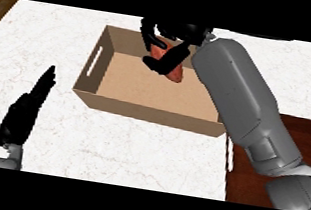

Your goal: Pick the sweet potato from the tray and place it in the cardboard box

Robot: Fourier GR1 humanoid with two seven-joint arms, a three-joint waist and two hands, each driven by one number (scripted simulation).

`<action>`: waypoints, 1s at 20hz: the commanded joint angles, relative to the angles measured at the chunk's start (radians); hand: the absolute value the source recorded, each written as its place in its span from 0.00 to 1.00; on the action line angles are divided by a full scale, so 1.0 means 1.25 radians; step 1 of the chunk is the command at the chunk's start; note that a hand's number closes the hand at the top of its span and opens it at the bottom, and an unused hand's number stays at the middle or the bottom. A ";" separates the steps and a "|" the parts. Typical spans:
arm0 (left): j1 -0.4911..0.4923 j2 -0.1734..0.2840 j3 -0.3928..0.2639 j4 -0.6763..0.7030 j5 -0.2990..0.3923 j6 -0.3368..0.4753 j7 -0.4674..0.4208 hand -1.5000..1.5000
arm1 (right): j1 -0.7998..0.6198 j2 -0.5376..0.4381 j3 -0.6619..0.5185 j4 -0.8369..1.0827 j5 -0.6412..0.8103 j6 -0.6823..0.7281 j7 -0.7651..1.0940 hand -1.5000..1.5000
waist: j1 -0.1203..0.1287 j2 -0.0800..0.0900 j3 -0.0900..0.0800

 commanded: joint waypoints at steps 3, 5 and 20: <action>-0.006 -0.011 -0.023 -0.040 -0.012 -0.004 0.035 0.50 | -0.013 0.060 0.050 0.116 -0.023 -0.063 0.068 0.00 | 0.022 0.003 0.000; -0.031 0.016 0.013 0.009 0.012 -0.027 0.012 0.50 | 0.009 0.061 0.067 0.133 -0.031 -0.095 0.043 0.00 | 0.014 0.003 0.000; -0.008 0.007 0.007 -0.012 0.008 -0.027 0.005 0.50 | -0.073 0.038 -0.193 0.221 -0.390 -0.097 0.067 0.00 | 0.024 0.008 0.001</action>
